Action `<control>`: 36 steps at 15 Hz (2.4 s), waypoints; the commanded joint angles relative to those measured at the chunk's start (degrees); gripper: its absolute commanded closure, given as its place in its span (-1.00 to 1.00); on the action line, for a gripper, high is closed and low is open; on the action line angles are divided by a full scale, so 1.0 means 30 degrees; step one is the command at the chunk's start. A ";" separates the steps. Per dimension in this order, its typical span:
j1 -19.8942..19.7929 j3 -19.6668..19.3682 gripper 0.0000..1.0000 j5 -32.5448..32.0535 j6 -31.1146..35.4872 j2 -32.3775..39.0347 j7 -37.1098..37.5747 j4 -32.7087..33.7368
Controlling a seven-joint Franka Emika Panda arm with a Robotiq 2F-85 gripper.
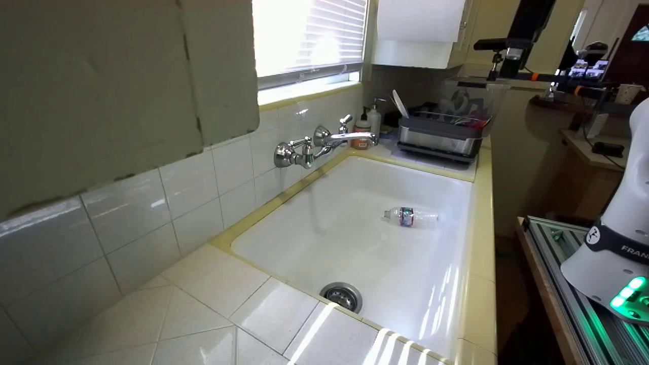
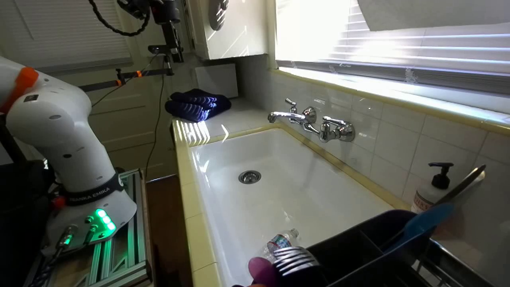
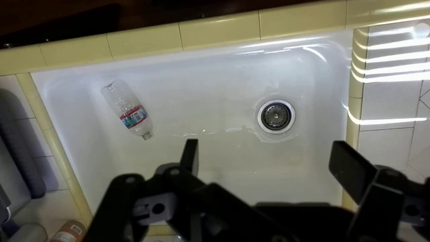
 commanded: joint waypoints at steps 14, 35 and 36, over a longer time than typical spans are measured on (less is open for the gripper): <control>0.1430 -0.1494 -1.00 0.1097 0.2700 0.1439 -0.4715 0.5406; 0.2845 -0.1824 -1.00 0.1645 0.4250 0.3702 -0.7889 0.8037; 0.2888 -0.1761 -1.00 0.1525 0.4646 0.3852 -0.8136 0.8163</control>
